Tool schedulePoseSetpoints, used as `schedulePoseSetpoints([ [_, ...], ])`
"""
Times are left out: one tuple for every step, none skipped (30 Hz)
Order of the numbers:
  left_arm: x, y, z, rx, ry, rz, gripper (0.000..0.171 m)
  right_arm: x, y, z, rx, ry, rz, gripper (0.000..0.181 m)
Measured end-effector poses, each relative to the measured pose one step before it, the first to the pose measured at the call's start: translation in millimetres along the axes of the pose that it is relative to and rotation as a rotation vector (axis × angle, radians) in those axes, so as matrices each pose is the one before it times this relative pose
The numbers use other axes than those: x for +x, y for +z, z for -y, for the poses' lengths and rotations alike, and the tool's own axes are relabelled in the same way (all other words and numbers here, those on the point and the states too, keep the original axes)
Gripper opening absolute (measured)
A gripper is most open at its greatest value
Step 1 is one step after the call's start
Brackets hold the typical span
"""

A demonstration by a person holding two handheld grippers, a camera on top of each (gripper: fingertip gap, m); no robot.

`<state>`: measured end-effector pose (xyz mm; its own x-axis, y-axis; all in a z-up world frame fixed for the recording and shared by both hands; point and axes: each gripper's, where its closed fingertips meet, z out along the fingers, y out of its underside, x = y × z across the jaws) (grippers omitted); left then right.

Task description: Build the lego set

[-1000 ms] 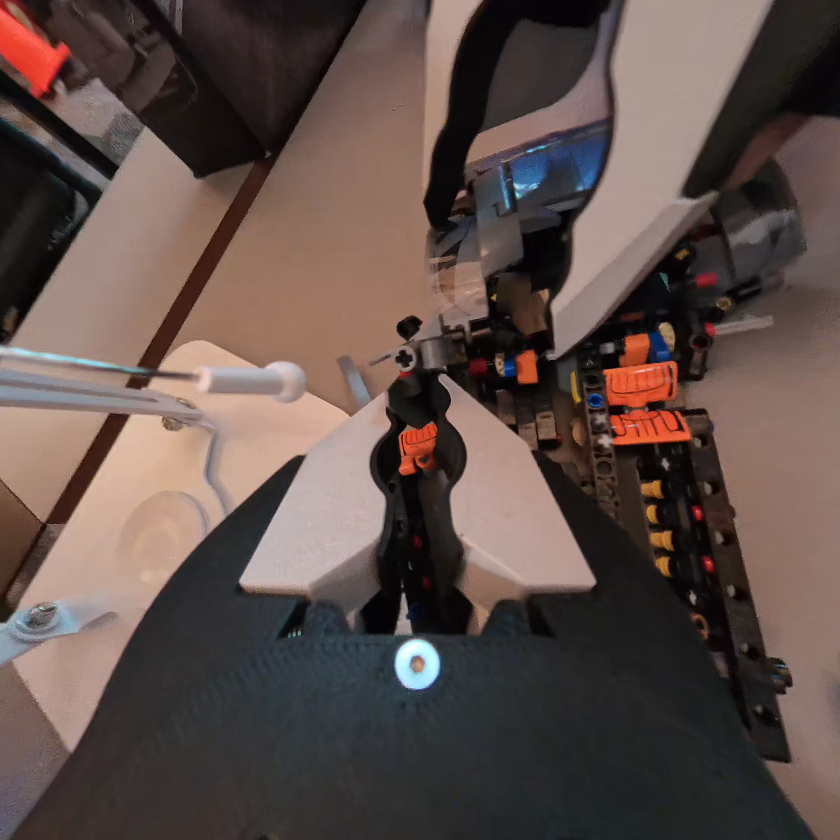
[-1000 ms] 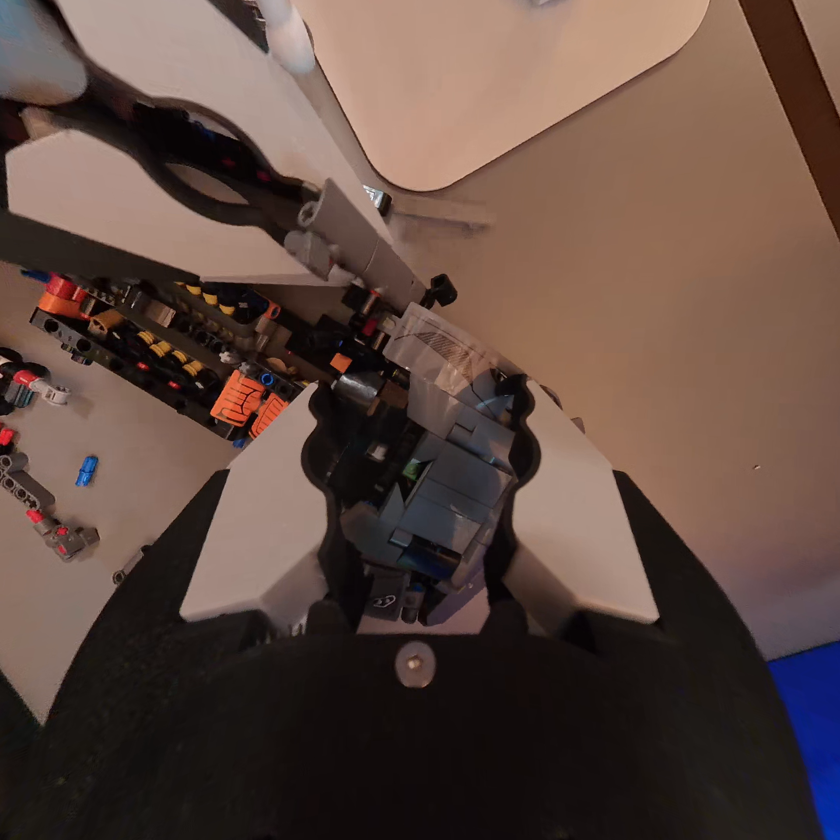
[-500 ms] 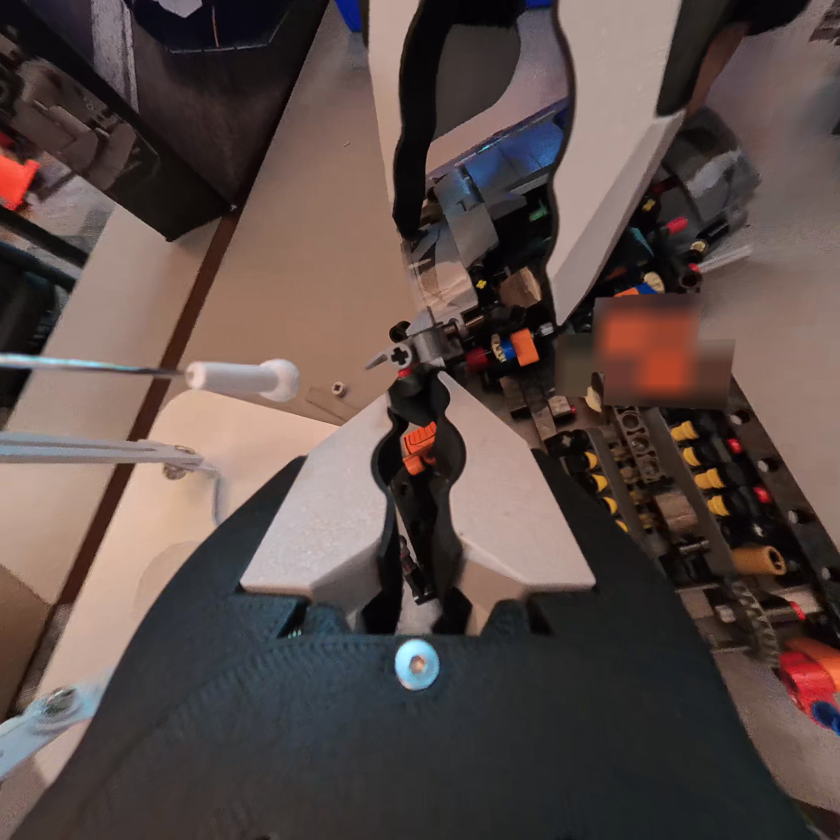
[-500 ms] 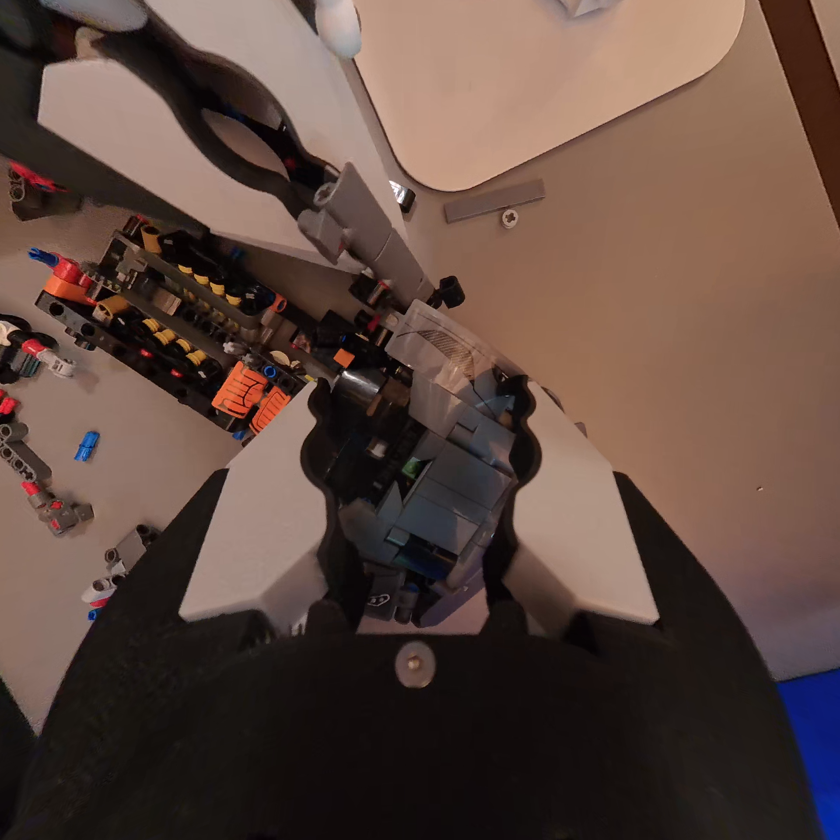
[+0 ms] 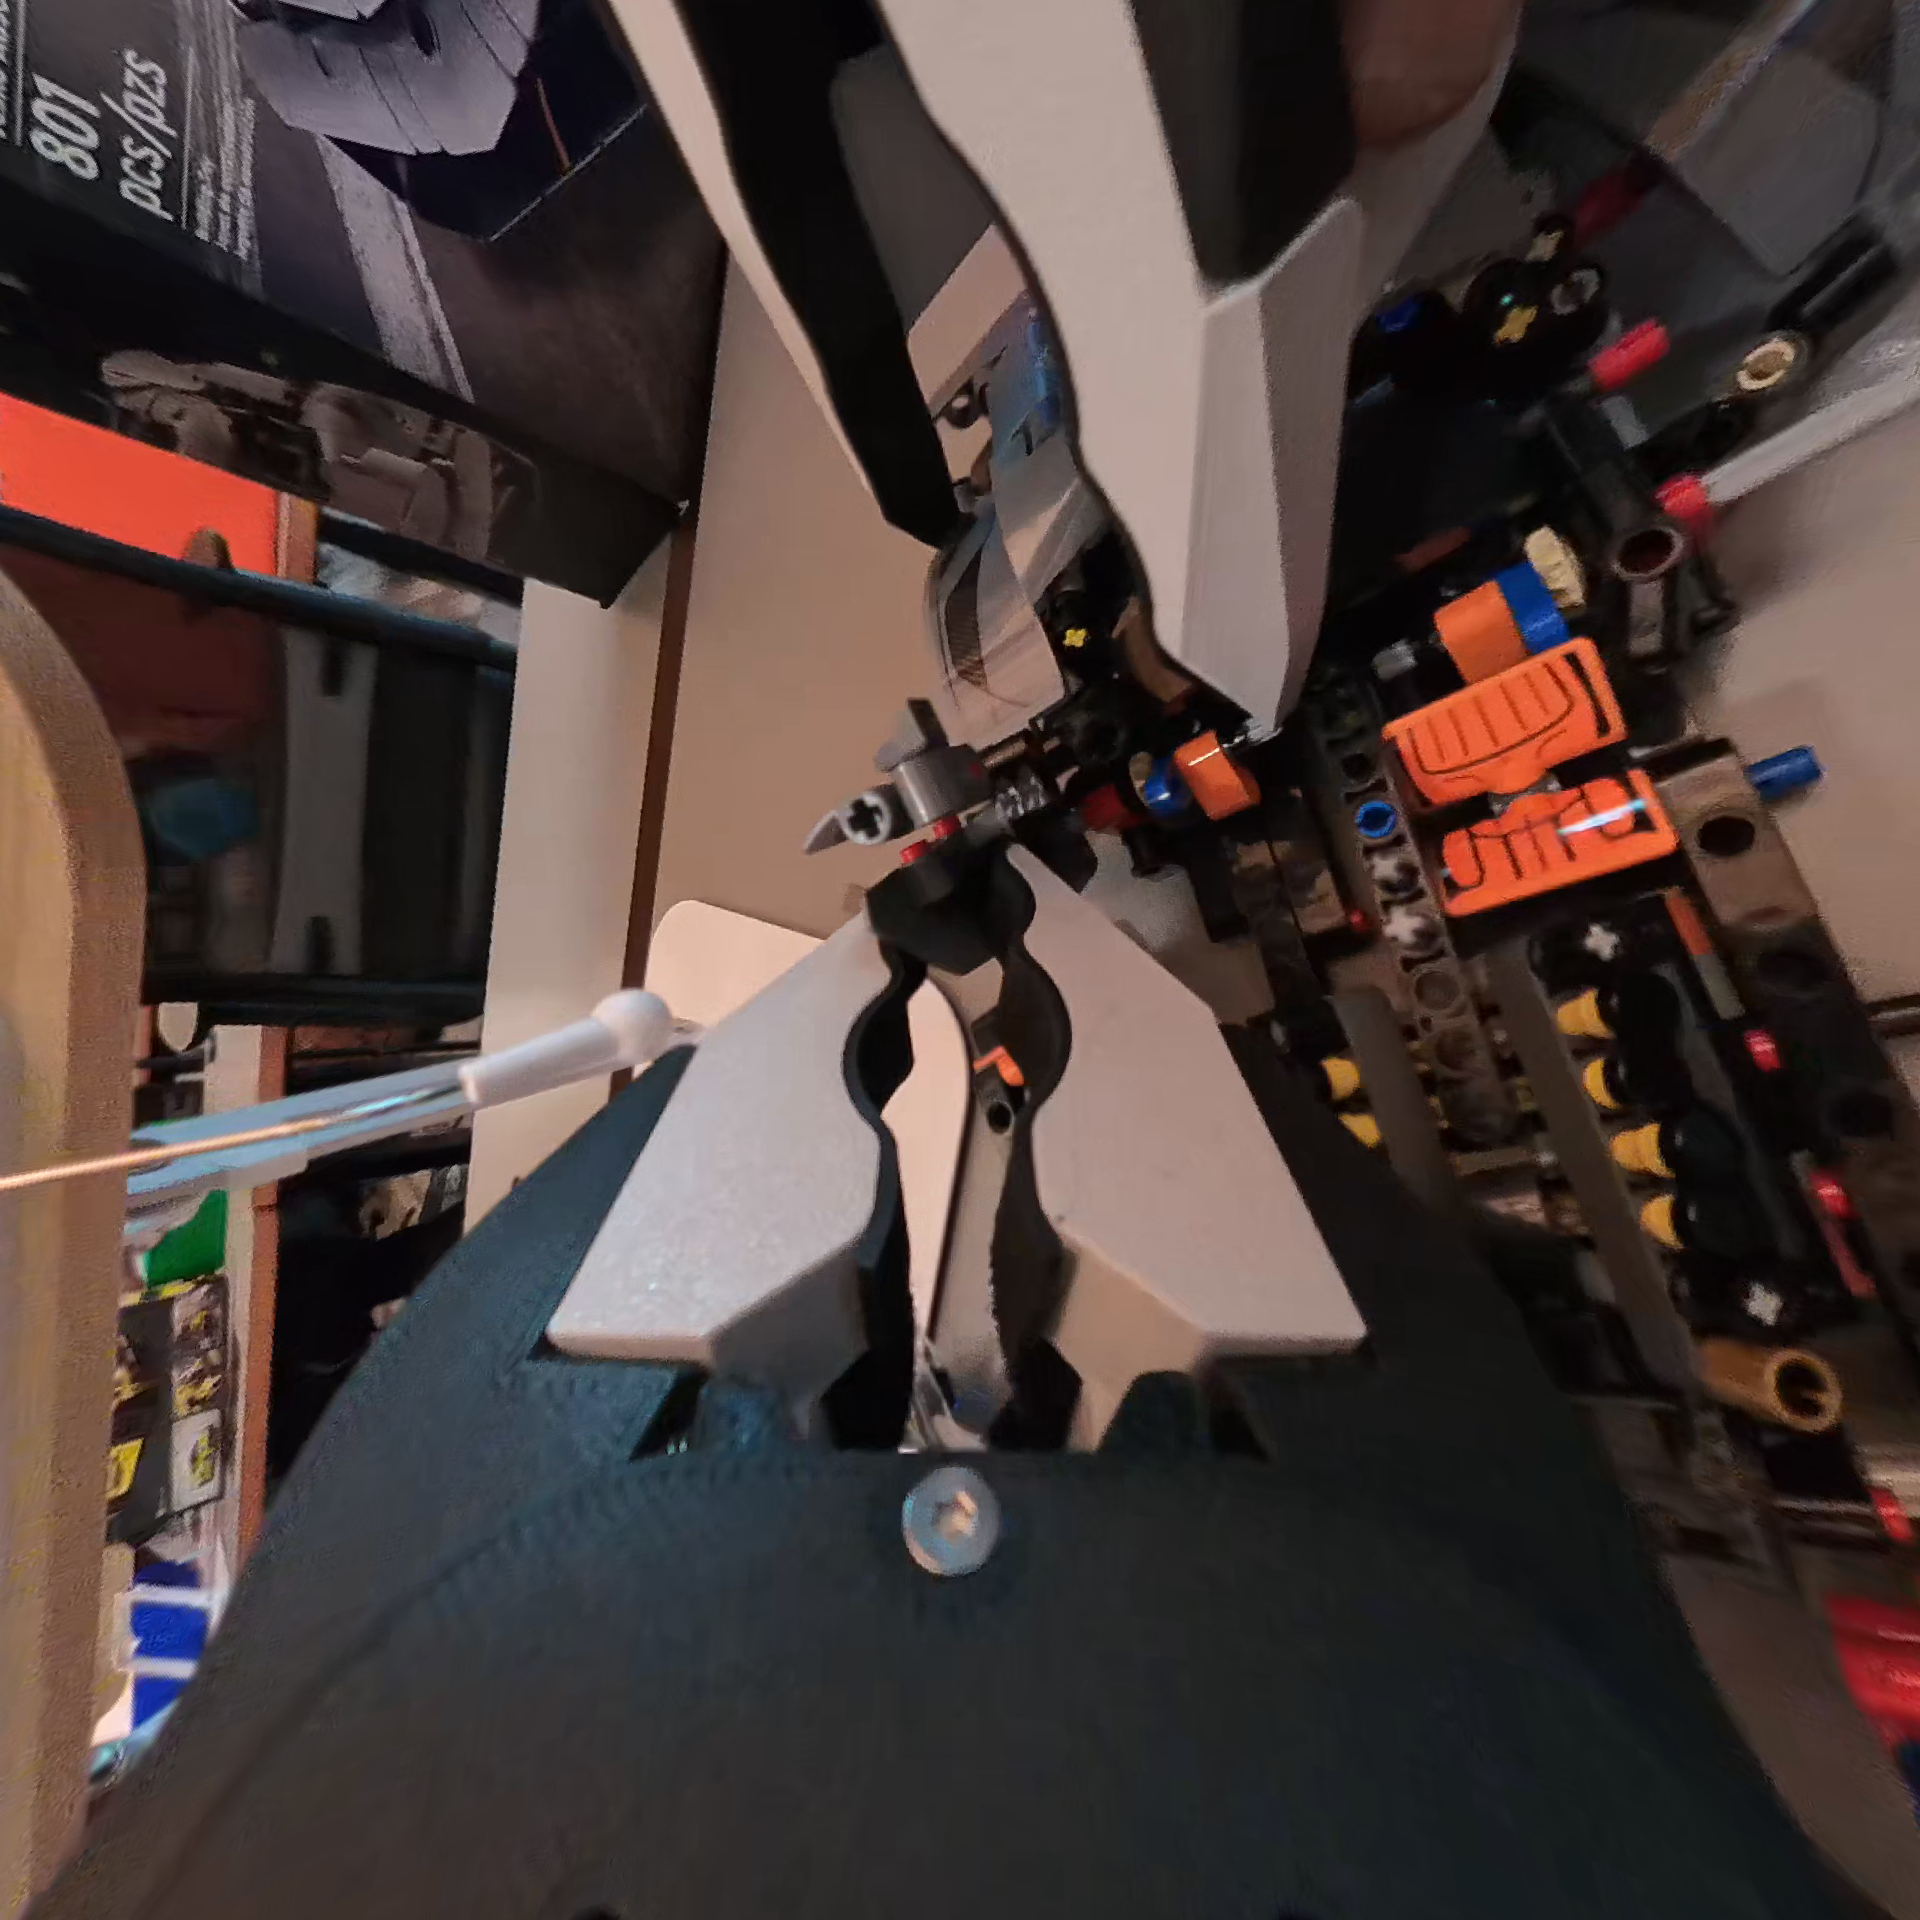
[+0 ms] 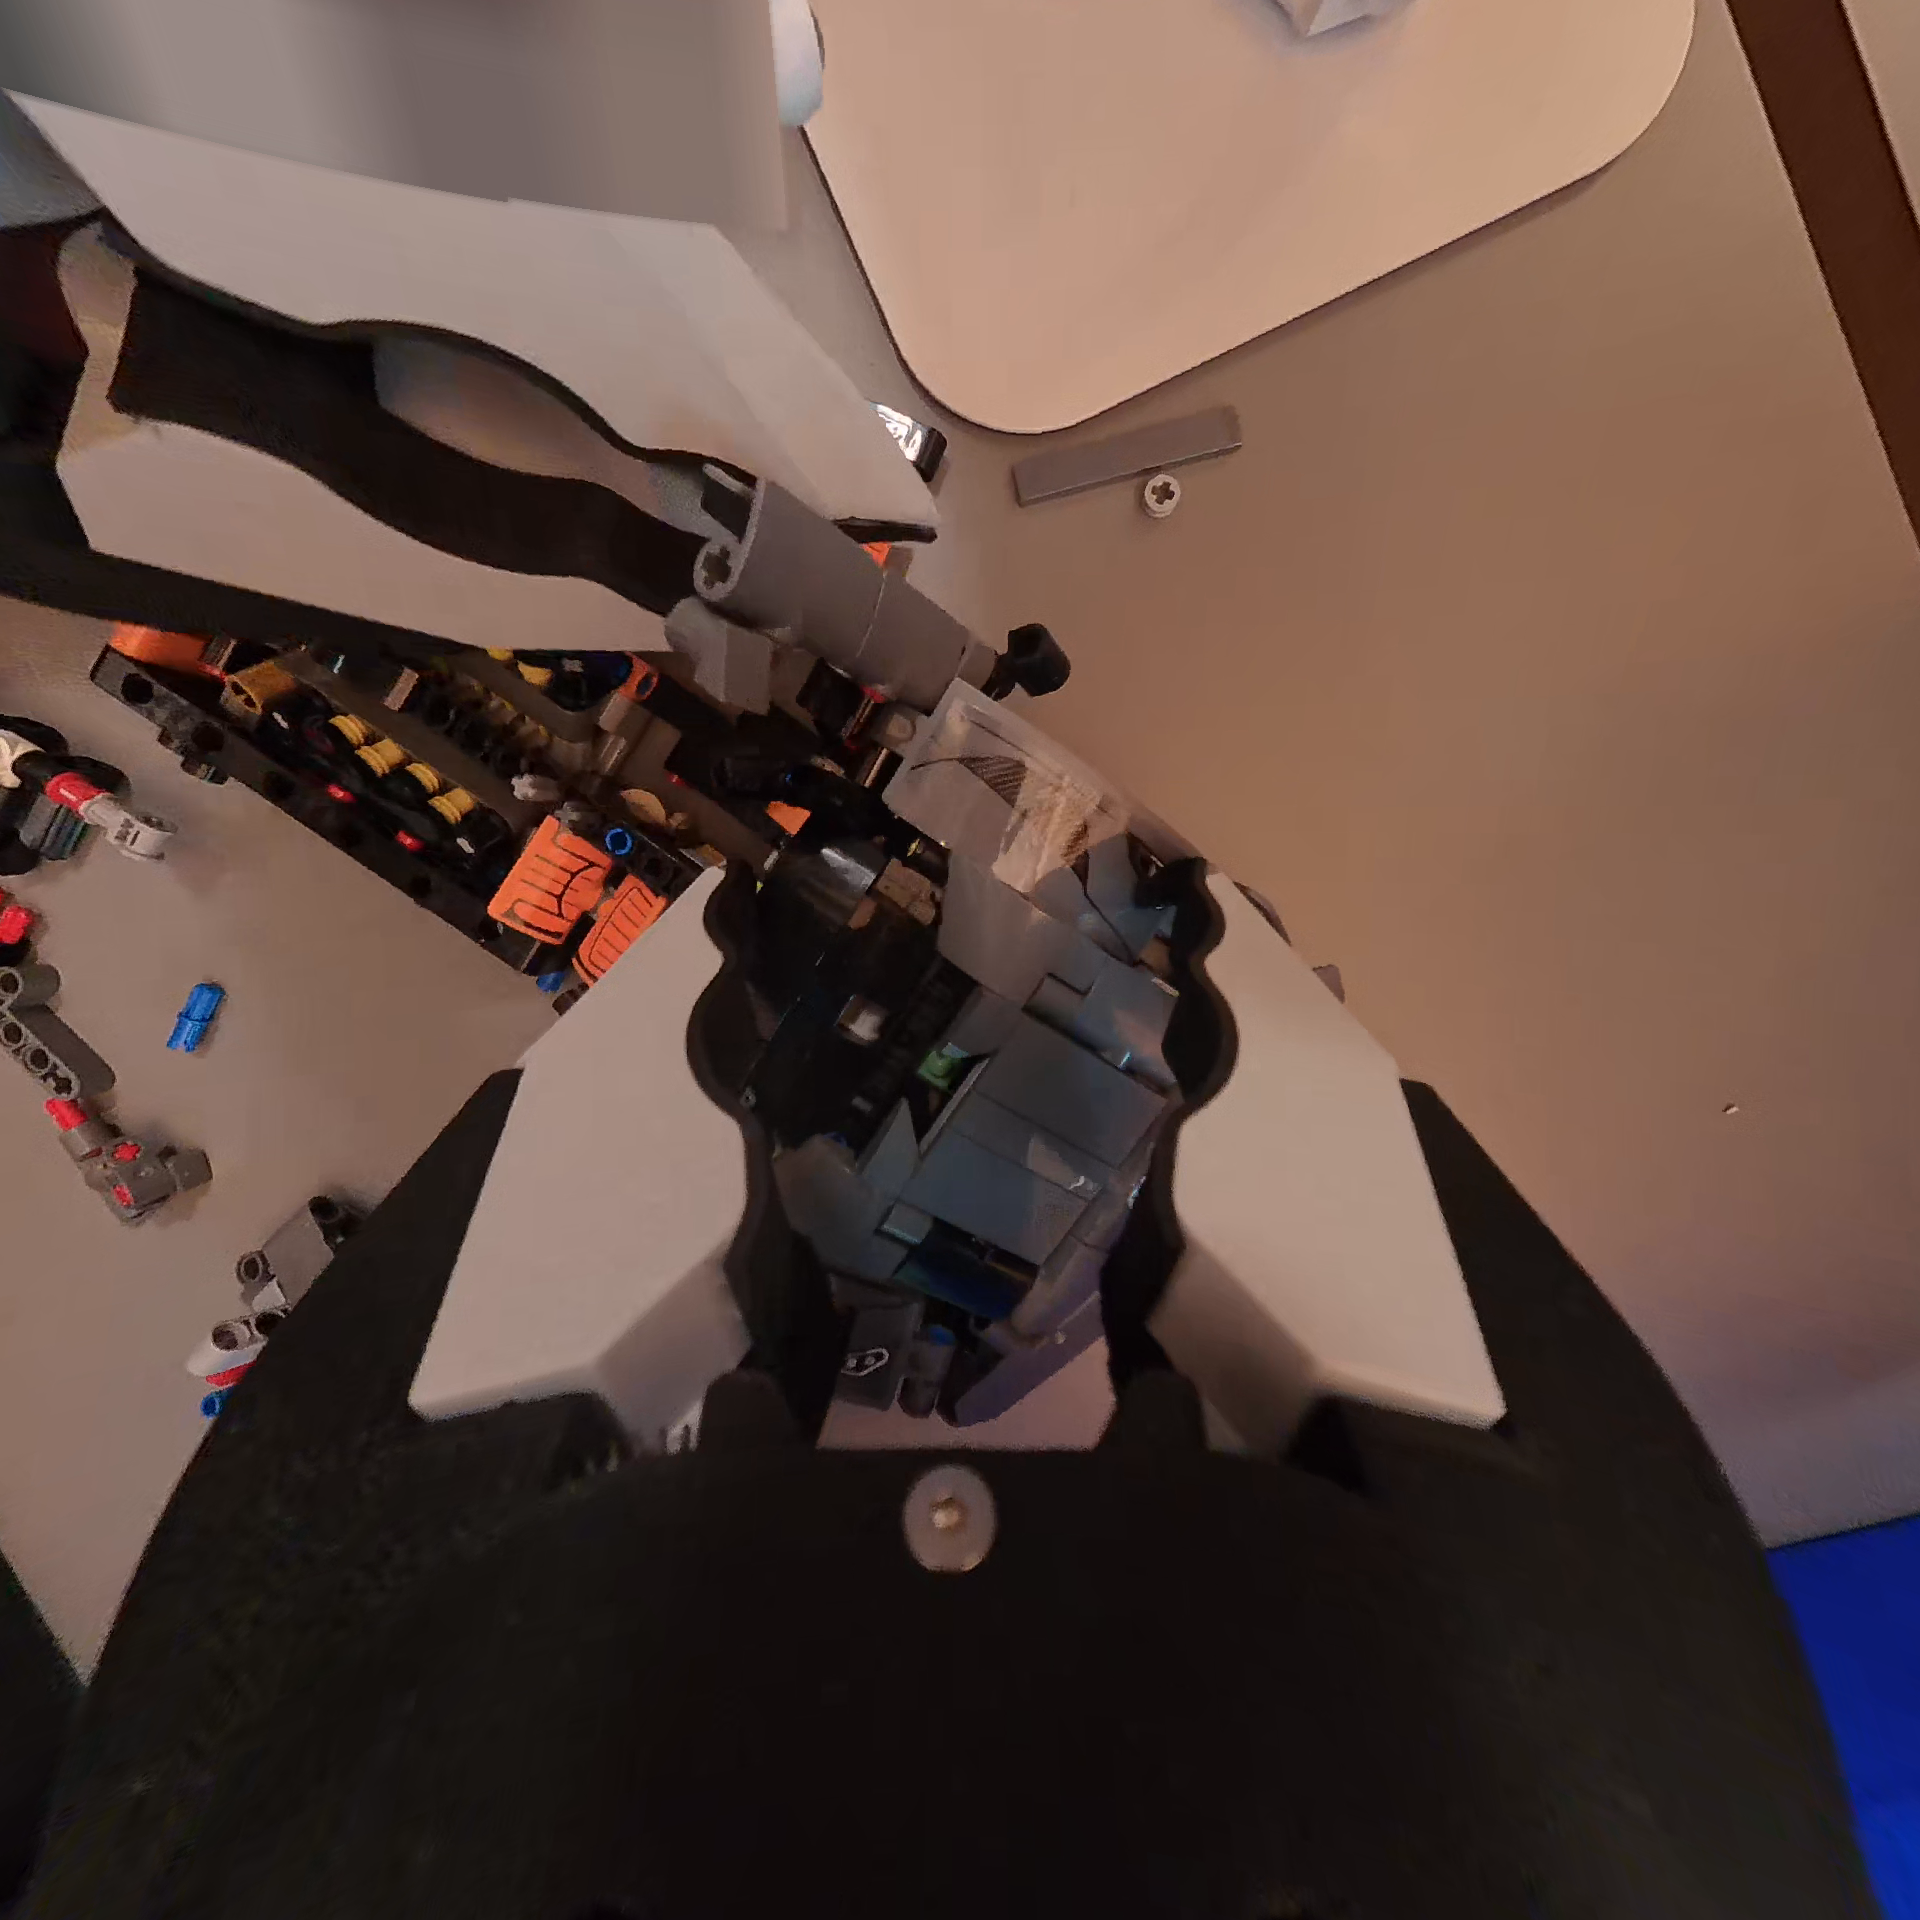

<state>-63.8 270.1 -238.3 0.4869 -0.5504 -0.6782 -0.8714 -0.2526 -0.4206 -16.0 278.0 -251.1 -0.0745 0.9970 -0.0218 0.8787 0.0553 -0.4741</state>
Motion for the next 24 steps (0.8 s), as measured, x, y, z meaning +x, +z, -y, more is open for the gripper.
schedulePoseSetpoints([
  [0.21, 1.37, -0.01, 0.00743, -0.0282, -0.0094, 0.009, 0.41, -0.03, -0.26, 0.0004, -0.0007, -0.0020, 0.080],
  [1.14, 1.87, -1.93, 0.03407, -0.0569, -0.0429, 0.009, -0.39, 0.34, 0.20, 0.0020, -0.0020, 0.0010, 0.080],
  [0.55, 0.30, -1.62, 0.03370, -0.0297, -0.0413, 0.008, -0.57, 0.32, 0.39, 0.0023, -0.0017, 0.0022, 0.080],
  [-0.05, 0.02, -0.73, 0.00897, 0.0268, -0.0067, 0.008, 0.07, 0.13, 0.22, -0.0004, -0.0017, -0.0009, 0.080],
  [0.11, 0.88, 0.24, 0.00798, -0.0237, -0.0190, 0.008, 0.22, -0.04, -0.08, -0.0012, 0.0003, -0.0009, 0.080],
  [0.16, 0.68, -0.50, 0.01030, -0.0170, -0.0170, 0.008, -0.26, 0.07, 0.13, 0.0015, -0.0017, 0.0012, 0.080],
  [0.06, -0.08, -0.08, 0.01144, 0.0136, -0.0044, 0.008, -0.45, 0.06, 0.10, 0.0011, -0.0053, 0.0023, 0.080],
  [0.63, -0.37, -0.01, 0.01290, 0.0072, -0.0165, 0.008, -0.76, 0.08, 0.12, 0.0005, -0.0064, 0.0036, 0.080],
  [1.46, -0.32, -0.46, 0.01648, -0.0045, -0.0242, 0.008, -1.26, 0.05, 0.05, 0.0011, -0.0080, 0.0051, 0.080],
  [1.39, -1.18, 0.07, 0.00652, 0.0241, -0.0074, 0.008, -1.57, 0.00, -0.05, 0.0001, -0.0083, 0.0060, 0.080],
  [1.71, -1.88, 1.01, -0.00567, 0.0219, -0.0086, 0.008, -1.34, -0.10, -0.05, -0.0021, -0.0060, 0.0041, 0.080],
  [2.30, -1.31, 0.39, -0.00437, -0.0147, -0.0218, 0.008, -1.15, 0.05, 0.05, -0.0013, 0.0002, 0.0040, 0.080],
  [2.65, -0.89, -0.38, 0.00222, -0.0572, -0.0317, 0.008, -0.66, 0.10, 0.20, 0.0004, 0.0051, 0.0044, 0.080],
  [3.17, -1.24, 0.09, 0.00788, -0.0631, -0.0301, 0.008, -0.89, -0.22, -0.19, 0.0002, 0.0003, 0.0059, 0.081],
  [4.91, -1.55, 0.07, 0.00500, -0.0464, -0.0339, 0.009, -0.97, -0.43, -0.56, 0.0007, -0.0037, 0.0088, 0.080],
  [4.31, -1.69, 0.80, 0.00365, -0.0315, -0.0253, 0.011, -0.24, -0.60, -0.60, 0.0023, -0.0021, 0.0059, 0.079],
  [1.15, -0.71, 0.25, -0.00060, -0.0360, -0.0033, 0.015, 0.06, -0.49, -0.37, 0.0034, -0.0013, 0.0041, 0.079],
  [2.01, -0.11, 0.73, 0.01054, -0.0350, -0.0119, 0.014, 0.07, -0.26, -0.23, 0.0013, -0.0016, 0.0019, 0.079],
  [3.75, 0.94, 0.52, 0.01522, -0.0424, -0.0325, 0.010, -0.17, -0.25, -0.46, -0.0003, -0.0036, 0.0018, 0.079],
  [3.02, 0.91, 0.14, 0.01215, -0.0540, -0.0415, 0.010, -0.28, -0.33, -0.37, 0.0008, -0.0030, 0.0036, 0.079],
  [0.78, -0.69, 0.63, 0.01745, -0.0415, -0.0293, 0.016, -0.21, -0.08, -0.07, 0.0028, -0.0009, 0.0035, 0.079],
  [3.49, -1.15, -1.34, 0.00609, -0.0335, -0.0452, 0.032, -0.09, -0.05, 0.22, 0.0040, 0.0011, 0.0025, 0.079],
  [5.72, -0.56, -1.56, 0.00415, -0.0536, -0.0653, 0.055, -0.04, -0.12, 0.11, 0.0039, 0.0001, 0.0032, 0.079],
  [5.35, -1.87, 0.16, 0.01672, -0.0547, -0.0641, 0.058, -0.18, -0.08, -0.10, 0.0024, -0.0028, 0.0029, 0.079],
])
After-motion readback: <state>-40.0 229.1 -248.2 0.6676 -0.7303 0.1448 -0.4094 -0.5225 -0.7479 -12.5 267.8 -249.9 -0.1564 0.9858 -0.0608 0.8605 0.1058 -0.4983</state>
